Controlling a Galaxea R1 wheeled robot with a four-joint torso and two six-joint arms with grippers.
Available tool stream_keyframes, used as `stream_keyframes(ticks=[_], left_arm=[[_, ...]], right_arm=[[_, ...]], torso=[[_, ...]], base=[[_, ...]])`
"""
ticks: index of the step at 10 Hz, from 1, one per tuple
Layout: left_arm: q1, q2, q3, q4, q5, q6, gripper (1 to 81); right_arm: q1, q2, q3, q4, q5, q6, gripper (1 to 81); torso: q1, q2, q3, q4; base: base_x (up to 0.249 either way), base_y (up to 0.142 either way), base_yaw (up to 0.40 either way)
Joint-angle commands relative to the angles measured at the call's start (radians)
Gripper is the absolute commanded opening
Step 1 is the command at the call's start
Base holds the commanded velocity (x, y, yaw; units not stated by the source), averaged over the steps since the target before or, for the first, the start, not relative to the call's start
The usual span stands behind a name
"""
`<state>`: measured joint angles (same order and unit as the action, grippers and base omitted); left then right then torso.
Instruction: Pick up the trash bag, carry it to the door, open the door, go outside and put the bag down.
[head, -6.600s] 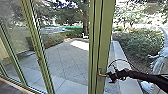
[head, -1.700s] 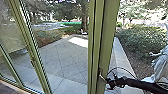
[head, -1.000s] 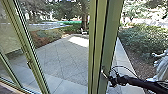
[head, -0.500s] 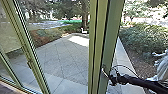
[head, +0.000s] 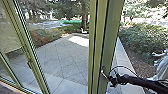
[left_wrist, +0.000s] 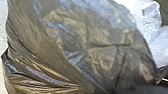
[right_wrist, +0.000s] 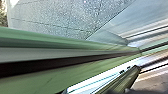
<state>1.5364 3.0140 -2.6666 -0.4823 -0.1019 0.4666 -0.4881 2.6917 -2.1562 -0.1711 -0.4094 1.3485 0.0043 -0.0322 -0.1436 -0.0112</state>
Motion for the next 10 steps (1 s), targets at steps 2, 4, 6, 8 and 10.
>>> stream_keyframes(ticks=[2,4,6,8,10], left_arm=[[-0.022,0.0,0.004,-0.005,0.077,0.001,1.0],[-0.02,0.0,0.004,-0.005,0.077,0.001,1.0],[-0.02,-0.001,0.004,-0.005,0.077,0.001,1.0],[-0.02,0.002,0.004,-0.005,0.077,0.001,1.0],[-0.02,0.0,0.004,-0.005,0.077,0.001,1.0]], right_arm=[[0.248,-0.013,-0.028,-0.01,0.046,0.04,81.1],[0.252,-0.024,-0.025,-0.01,0.046,0.018,81.1],[0.277,-0.047,-0.01,-0.008,0.041,0.0,81.1],[0.305,-0.074,0.015,-0.01,0.032,-0.003,81.1],[0.326,-0.1,0.027,-0.01,0.03,-0.003,81.1]], torso=[[0.0,0.0,0.0,0.0],[0.0,0.0,0.0,0.0],[0.001,0.0,-0.001,0.0],[0.002,0.001,-0.001,0.001],[0.002,0.001,-0.002,0.001]], base=[[0.0,0.0,0.0],[0.0,0.0,0.0],[0.0,0.0,0.0],[0.0,0.0,0.0],[0.0,0.0,0.0]])
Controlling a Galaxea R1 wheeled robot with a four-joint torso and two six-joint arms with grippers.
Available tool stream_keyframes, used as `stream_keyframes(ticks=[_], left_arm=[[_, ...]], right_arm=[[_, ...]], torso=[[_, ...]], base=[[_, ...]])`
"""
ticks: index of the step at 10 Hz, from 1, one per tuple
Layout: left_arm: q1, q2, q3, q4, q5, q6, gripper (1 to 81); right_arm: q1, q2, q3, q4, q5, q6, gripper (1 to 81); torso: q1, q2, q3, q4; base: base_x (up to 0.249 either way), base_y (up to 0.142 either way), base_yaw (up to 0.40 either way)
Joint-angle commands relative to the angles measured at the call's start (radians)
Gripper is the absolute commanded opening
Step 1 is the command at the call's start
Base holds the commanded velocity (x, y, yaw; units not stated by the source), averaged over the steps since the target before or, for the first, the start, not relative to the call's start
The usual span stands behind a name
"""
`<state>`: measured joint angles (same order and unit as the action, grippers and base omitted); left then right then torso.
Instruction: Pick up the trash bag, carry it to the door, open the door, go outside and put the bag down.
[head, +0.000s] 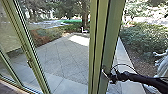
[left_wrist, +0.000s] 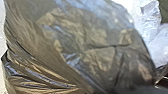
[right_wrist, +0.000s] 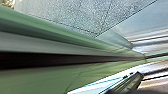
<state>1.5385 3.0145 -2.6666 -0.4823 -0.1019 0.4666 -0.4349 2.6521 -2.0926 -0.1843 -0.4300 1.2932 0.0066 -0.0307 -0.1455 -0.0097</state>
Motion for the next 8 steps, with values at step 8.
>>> stream_keyframes(ticks=[8], left_arm=[[-0.022,0.002,0.004,-0.005,0.077,0.001,1.0]], right_arm=[[0.345,-0.114,0.002,-0.032,0.025,0.032,81.1]], torso=[[0.0,0.0,0.049,0.001]], base=[[0.0,0.0,0.0]])
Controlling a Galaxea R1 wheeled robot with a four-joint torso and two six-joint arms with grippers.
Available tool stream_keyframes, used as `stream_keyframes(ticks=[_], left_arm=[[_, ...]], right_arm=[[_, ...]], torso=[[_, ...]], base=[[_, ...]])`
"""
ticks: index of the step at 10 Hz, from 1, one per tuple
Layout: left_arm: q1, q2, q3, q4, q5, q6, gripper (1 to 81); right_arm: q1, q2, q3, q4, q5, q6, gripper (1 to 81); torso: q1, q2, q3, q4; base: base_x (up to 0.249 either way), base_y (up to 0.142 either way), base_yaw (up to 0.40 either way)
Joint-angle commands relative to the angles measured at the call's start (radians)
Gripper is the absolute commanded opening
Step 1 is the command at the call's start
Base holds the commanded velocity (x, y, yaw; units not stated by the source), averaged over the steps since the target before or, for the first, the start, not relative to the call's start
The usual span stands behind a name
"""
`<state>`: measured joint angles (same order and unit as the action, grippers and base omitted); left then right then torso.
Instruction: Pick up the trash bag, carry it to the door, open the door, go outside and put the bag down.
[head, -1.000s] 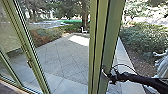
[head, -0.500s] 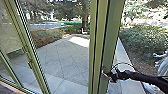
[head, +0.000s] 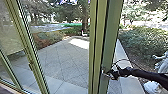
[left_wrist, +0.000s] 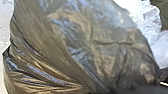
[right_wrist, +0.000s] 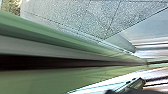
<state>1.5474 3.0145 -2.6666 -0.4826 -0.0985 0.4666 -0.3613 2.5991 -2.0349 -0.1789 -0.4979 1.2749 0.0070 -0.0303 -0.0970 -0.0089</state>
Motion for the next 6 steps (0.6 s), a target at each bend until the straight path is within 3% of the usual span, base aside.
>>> stream_keyframes(ticks=[1,6], left_arm=[[-0.03,0.002,0.004,-0.005,0.074,0.001,1.0],[-0.031,0.003,0.004,-0.005,0.074,0.001,1.0]], right_arm=[[0.281,-0.069,-0.05,-0.042,0.091,0.047,81.1],[0.334,-0.08,-0.043,-0.071,0.028,-0.02,81.1]], torso=[[0.0,0.0,0.0,0.0],[0.001,0.001,0.0,0.0]], base=[[0.0,0.0,0.0],[0.0,0.0,0.0]])
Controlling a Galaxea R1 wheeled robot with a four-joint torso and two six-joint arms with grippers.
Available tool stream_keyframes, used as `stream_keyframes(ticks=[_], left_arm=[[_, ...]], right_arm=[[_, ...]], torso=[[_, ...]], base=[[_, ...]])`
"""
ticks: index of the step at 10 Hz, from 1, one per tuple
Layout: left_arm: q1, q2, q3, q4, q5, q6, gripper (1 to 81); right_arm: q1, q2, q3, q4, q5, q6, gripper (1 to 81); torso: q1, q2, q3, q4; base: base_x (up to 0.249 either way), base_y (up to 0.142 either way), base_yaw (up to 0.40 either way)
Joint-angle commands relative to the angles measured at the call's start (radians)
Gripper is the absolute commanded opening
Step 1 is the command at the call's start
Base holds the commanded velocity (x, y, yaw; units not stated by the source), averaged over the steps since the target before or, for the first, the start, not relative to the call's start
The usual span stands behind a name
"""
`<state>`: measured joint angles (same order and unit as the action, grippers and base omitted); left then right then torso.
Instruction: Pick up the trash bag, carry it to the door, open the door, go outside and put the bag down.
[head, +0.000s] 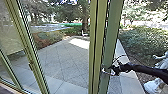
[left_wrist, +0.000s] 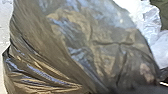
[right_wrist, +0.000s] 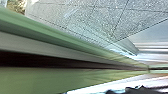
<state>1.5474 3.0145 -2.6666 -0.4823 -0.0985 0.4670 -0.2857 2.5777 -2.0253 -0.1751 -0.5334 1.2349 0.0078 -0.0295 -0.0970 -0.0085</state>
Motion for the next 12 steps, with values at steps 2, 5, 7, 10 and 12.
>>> stream_keyframes(ticks=[2,5,7,10,12], left_arm=[[-0.031,0.006,0.004,-0.004,0.074,0.001,1.0],[-0.031,0.011,0.004,-0.004,0.074,0.001,1.0],[-0.031,0.011,0.004,-0.004,0.072,0.001,1.0],[-0.031,0.011,0.004,-0.004,0.072,0.001,1.0],[-0.031,0.012,0.004,-0.004,0.072,0.001,1.0]], right_arm=[[0.283,-0.074,-0.048,-0.075,0.024,-0.015,81.1],[0.32,-0.077,-0.048,-0.076,-0.008,-0.087,81.1],[0.354,-0.071,-0.055,-0.093,-0.051,-0.126,81.1],[0.386,-0.072,-0.056,-0.145,-0.104,-0.175,81.1],[0.409,-0.074,-0.058,-0.197,-0.166,-0.228,81.1]], torso=[[0.0,0.0,0.0,0.0],[0.0,0.0,0.0,0.0],[0.0,0.0,0.0,0.0],[0.0,0.0,0.0,0.0],[0.0,0.0,0.0,0.0]], base=[[0.0,0.0,0.0],[0.0,0.0,0.0],[0.0,0.0,0.0],[0.0,0.0,0.0],[0.0,0.0,0.0]])
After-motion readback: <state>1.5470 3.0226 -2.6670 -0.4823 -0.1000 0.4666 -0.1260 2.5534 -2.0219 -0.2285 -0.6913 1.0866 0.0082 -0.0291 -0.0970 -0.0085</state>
